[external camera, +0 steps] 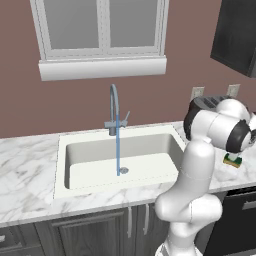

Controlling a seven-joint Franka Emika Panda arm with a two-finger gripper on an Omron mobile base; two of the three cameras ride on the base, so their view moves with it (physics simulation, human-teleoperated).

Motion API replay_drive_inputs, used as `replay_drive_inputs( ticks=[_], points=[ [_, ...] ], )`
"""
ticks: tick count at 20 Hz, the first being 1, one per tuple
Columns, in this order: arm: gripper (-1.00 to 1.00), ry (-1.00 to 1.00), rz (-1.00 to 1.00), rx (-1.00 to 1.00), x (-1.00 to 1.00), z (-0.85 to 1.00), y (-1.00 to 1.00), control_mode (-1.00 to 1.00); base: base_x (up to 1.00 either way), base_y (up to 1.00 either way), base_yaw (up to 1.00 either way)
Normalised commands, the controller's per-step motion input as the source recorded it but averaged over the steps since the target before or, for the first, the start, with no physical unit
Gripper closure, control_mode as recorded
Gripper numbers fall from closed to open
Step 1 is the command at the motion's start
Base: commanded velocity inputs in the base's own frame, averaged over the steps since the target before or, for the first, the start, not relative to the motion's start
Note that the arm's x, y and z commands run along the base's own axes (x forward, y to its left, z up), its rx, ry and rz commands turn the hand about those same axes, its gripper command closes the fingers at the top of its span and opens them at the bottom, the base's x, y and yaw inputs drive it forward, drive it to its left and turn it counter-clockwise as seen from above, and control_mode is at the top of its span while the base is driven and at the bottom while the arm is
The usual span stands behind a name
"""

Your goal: Soak the sponge with water for a few seconds and then drop it inside the sink.

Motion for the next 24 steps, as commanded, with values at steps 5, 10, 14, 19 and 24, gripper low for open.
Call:
replay_drive_inputs(
  ticks=[5,10,14,19,24],
  points=[
    [-1.0,-0.02,0.0,0.0,0.0,-0.36,0.0,-1.0,0.0,0.0,0.0],
    [-1.0,-0.03,0.0,0.0,0.0,-0.34,0.0,-1.0,0.0,0.0,0.0],
    [-1.0,0.0,0.0,0.0,0.0,-0.23,0.0,-1.0,0.0,0.0,0.0],
    [-1.0,0.0,0.0,0.0,0.0,-0.15,0.0,-1.0,0.0,0.0,0.0],
    [-1.0,0.06,0.0,0.0,0.0,-0.19,0.0,-1.0,0.0,0.0,0.0]
  ],
)
